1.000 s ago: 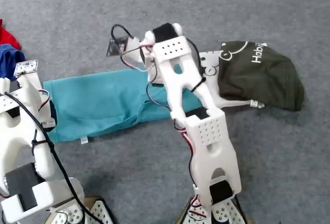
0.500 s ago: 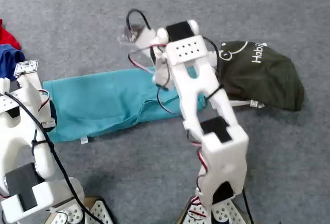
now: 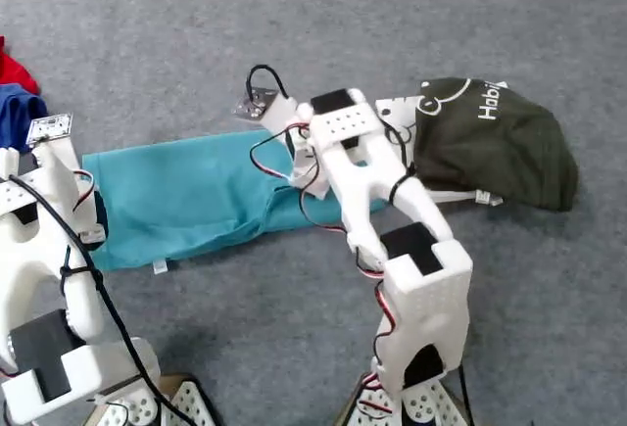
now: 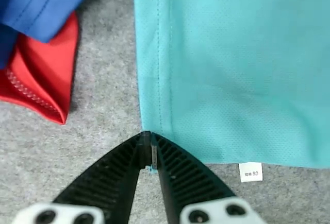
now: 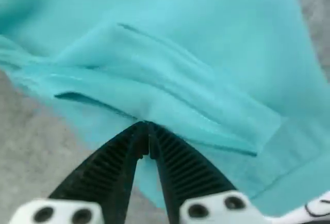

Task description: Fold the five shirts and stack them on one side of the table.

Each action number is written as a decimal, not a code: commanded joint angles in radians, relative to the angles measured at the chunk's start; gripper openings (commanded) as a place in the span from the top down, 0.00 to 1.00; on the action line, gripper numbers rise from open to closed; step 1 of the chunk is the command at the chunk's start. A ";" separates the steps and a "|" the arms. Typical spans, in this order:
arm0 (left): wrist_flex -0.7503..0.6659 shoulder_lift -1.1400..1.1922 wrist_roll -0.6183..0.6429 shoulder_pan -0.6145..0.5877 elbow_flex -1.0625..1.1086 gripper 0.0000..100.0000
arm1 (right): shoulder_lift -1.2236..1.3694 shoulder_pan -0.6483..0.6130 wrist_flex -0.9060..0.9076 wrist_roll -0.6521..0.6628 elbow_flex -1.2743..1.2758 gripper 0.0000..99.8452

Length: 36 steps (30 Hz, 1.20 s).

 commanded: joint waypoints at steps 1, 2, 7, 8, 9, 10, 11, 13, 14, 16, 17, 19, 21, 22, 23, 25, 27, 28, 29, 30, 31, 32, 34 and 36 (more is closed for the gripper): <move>-0.002 -0.040 0.002 -0.010 -0.035 0.97 | -0.002 -0.006 -0.017 -0.008 -0.097 0.99; 0.000 -0.040 0.002 -0.010 -0.035 0.97 | 0.002 -0.006 -0.023 -0.008 -0.116 0.99; 0.029 -0.040 0.002 -0.010 -0.042 0.97 | 0.047 -0.005 -0.055 -0.008 -0.197 0.99; 0.031 -0.040 0.002 -0.008 -0.042 0.97 | 0.054 -0.005 -0.052 -0.008 -0.208 0.99; 0.032 -0.041 0.002 -0.008 -0.042 0.97 | 0.056 -0.003 -0.048 -0.008 -0.213 0.99; 0.032 -0.041 0.002 -0.010 -0.042 0.97 | 0.054 -0.002 -0.029 -0.009 -0.220 0.99; 0.032 -0.043 0.002 -0.010 -0.042 0.97 | 0.044 0.003 0.009 -0.015 -0.225 0.99; 0.032 -0.049 0.002 -0.010 -0.044 0.97 | 0.004 0.000 0.121 -0.044 -0.251 0.99; 0.034 -0.051 0.002 -0.012 -0.048 0.97 | -0.019 -0.002 0.198 -0.049 -0.265 0.99; 0.051 -0.051 0.002 -0.012 -0.068 0.97 | -0.054 -0.028 0.350 -0.052 -0.280 0.99; 0.069 -0.046 0.002 -0.012 -0.082 0.97 | -0.068 -0.046 0.414 -0.055 -0.278 0.99; 0.095 -0.043 0.002 -0.010 -0.105 0.97 | -0.073 -0.083 0.453 -0.058 -0.254 0.99; 0.100 -0.043 0.002 -0.010 -0.119 0.97 | -0.068 -0.107 0.397 -0.087 -0.226 0.99; 0.100 -0.043 0.002 -0.010 -0.122 0.97 | -0.062 -0.118 0.333 -0.104 -0.211 0.99; 0.101 -0.043 0.000 -0.010 -0.127 0.97 | -0.050 -0.127 0.265 -0.120 -0.197 0.99; 0.101 -0.043 -0.003 -0.010 -0.125 0.97 | -0.012 -0.143 0.118 -0.150 -0.173 0.99; 0.103 -0.041 -0.005 -0.010 -0.124 0.97 | 0.051 -0.152 -0.017 -0.184 -0.154 0.99; 0.103 -0.041 -0.005 -0.010 -0.124 0.97 | 0.088 -0.155 -0.063 -0.201 -0.153 0.99; 0.104 -0.041 -0.005 -0.010 -0.124 0.97 | 0.124 -0.158 -0.094 -0.215 -0.159 0.99; 0.104 -0.041 -0.005 -0.010 -0.124 0.97 | 0.157 -0.160 -0.103 -0.227 -0.173 0.99; 0.104 -0.041 -0.005 -0.010 -0.124 0.97 | 0.186 -0.160 -0.097 -0.235 -0.193 0.99; 0.106 -0.041 -0.005 -0.010 -0.120 0.97 | 0.209 -0.160 -0.080 -0.238 -0.217 0.99; 0.106 -0.041 -0.005 -0.010 -0.117 0.97 | 0.229 -0.158 -0.025 -0.247 -0.271 0.99; 0.106 -0.041 -0.005 -0.010 -0.116 0.97 | 0.222 -0.157 0.058 -0.250 -0.332 0.99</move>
